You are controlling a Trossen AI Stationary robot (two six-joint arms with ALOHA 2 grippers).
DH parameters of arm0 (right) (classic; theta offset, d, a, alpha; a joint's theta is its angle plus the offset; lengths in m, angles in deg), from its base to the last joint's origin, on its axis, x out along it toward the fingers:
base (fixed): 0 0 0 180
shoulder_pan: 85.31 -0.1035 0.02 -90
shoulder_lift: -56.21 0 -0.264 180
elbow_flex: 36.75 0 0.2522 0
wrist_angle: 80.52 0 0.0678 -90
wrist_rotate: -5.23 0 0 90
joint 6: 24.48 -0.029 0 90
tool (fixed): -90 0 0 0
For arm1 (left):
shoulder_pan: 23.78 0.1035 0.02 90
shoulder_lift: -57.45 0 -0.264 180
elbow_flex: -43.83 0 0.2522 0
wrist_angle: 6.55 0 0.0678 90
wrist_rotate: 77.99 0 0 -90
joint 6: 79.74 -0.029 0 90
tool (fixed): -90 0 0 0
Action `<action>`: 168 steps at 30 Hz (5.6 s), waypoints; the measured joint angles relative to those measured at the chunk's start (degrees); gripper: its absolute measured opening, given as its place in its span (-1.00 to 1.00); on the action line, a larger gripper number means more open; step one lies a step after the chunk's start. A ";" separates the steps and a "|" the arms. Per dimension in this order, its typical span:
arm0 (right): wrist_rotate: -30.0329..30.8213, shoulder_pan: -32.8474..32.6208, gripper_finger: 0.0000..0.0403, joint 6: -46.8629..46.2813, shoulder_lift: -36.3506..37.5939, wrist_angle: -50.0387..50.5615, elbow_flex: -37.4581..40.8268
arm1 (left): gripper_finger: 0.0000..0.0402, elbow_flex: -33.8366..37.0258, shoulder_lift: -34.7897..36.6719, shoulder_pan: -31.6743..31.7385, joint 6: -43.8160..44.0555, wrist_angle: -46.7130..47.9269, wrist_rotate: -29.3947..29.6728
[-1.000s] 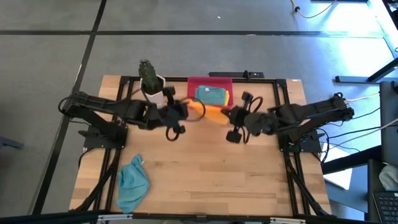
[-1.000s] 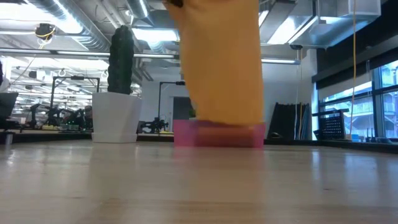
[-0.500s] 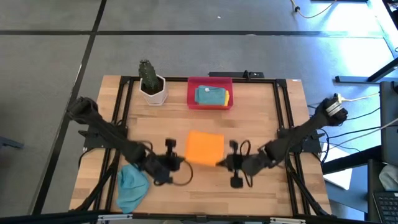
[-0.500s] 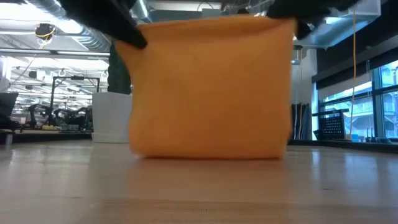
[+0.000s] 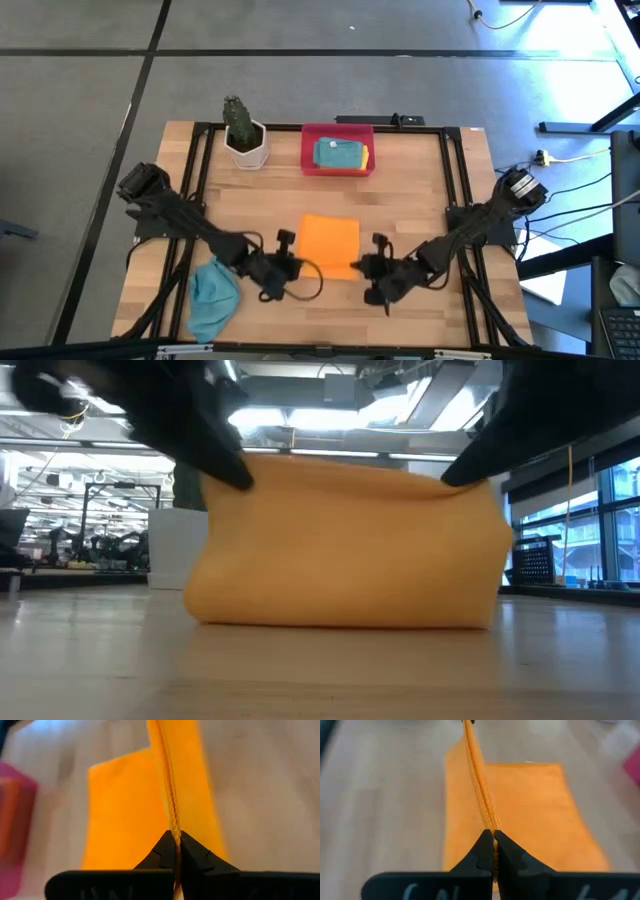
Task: Fold microfiber towels
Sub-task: Fold the orange microfiber cloth
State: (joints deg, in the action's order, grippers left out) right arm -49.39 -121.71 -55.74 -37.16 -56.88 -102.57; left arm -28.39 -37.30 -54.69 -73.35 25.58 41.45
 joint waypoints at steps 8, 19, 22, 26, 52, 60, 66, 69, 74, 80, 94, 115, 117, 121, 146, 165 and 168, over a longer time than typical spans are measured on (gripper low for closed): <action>0.22 7.84 -0.99 0.14 0.55 5.93 0.05 | -1.00 0.13 0.06 12.65 -5.87 2.91 -7.03; 1.19 16.93 -0.99 0.07 -3.61 8.19 0.13 | -1.00 4.10 -0.12 23.77 -10.03 -1.57 -13.86; -1.05 19.12 -0.99 0.10 -5.41 7.80 0.11 | -1.00 6.73 -0.12 25.99 -10.13 -5.44 -16.48; -1.92 21.08 -0.90 0.05 -7.90 6.92 0.04 | -0.99 9.12 -0.12 27.96 -10.14 -9.51 -18.67; 2.66 17.40 -0.46 0.10 4.04 15.65 0.09 | -0.58 3.85 7.52 23.23 -11.13 -6.86 -13.92; -2.67 19.43 -0.59 4.40 0.82 8.45 3.99 | -0.61 3.99 -0.15 15.04 -6.21 -9.96 -14.99; -8.48 24.33 -0.96 10.47 -1.68 2.06 5.14 | -0.61 3.98 -5.38 11.63 -3.91 -9.28 -15.40; -9.00 25.52 -0.92 12.13 -1.81 -1.39 5.14 | -0.61 3.97 -5.52 10.87 -3.27 -9.17 -15.43; -9.68 27.26 -0.96 13.61 -1.82 -3.11 5.14 | -0.61 3.96 -5.56 10.56 -1.91 -9.17 -15.51; -12.00 29.52 -0.95 13.50 -1.85 -0.66 5.51 | -0.61 3.93 -7.40 10.63 -0.50 -7.16 -16.74; -16.78 23.95 -0.99 5.86 -1.85 5.93 5.57 | -0.61 3.76 -7.57 13.03 -2.01 2.91 -13.43; -8.20 18.87 -0.98 13.10 0.58 2.57 0.68 | -0.66 2.78 0.18 6.31 -11.04 -7.53 5.65; -8.93 21.25 -0.98 13.62 -0.07 2.58 0.66 | -0.66 2.65 -1.43 5.00 -11.47 -12.91 1.72; -12.62 24.65 -0.98 14.63 -0.50 2.55 0.67 | -0.66 2.80 -5.94 3.78 -17.21 -15.06 0.52; -15.56 24.94 -0.98 15.09 -0.52 1.87 0.70 | 0.05 2.43 -19.19 5.52 -33.88 -27.34 10.52; -15.54 24.94 -0.98 15.07 -0.54 1.85 0.72 | 0.00 -3.15 -19.94 9.00 -35.34 -16.41 0.27; -15.54 24.94 -0.97 15.05 -0.54 1.85 0.72 | -0.02 -4.38 -19.96 9.37 -35.31 -13.82 -0.09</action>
State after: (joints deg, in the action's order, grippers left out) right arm -64.93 -96.78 -40.69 -37.70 -55.03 -101.84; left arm -32.77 -57.27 -45.32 -108.66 11.76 41.36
